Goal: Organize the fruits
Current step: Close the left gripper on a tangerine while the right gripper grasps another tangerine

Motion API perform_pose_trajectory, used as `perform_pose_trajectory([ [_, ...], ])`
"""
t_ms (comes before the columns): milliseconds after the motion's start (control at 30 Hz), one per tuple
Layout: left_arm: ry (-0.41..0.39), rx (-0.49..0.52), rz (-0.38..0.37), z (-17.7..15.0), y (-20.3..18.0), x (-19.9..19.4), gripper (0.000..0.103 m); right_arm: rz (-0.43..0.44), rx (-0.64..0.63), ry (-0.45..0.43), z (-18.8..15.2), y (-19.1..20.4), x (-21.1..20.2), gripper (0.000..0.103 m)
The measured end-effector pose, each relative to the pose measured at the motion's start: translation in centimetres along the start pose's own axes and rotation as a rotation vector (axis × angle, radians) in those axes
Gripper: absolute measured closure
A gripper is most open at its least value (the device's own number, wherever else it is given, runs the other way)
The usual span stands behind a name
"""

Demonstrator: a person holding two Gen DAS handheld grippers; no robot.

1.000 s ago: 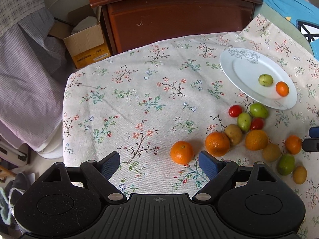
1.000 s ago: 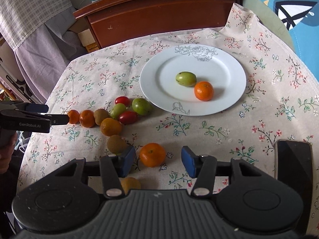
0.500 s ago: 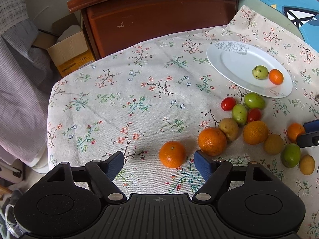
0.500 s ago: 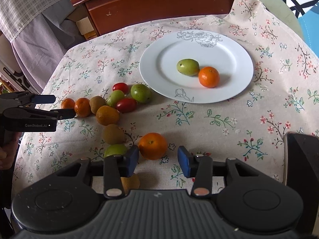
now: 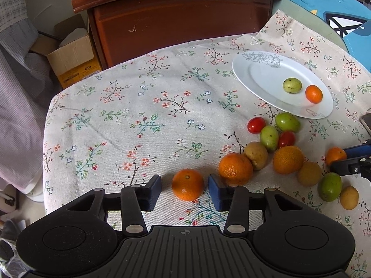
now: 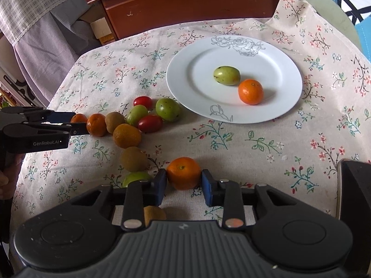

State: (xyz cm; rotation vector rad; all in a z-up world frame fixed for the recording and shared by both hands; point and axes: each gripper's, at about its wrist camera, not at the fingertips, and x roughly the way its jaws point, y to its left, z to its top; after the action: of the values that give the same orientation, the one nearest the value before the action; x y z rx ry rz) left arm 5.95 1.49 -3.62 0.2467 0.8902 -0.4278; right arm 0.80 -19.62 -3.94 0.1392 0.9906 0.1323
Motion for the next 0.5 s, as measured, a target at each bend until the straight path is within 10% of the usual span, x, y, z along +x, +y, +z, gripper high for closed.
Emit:
perform_pose_trajectory([
  [500,-0.043,-0.063,-0.002,0.7,0.4,-1.3,0.077,0.021,0.023,-0.044,0.6,0.2,-0.6,0.072],
])
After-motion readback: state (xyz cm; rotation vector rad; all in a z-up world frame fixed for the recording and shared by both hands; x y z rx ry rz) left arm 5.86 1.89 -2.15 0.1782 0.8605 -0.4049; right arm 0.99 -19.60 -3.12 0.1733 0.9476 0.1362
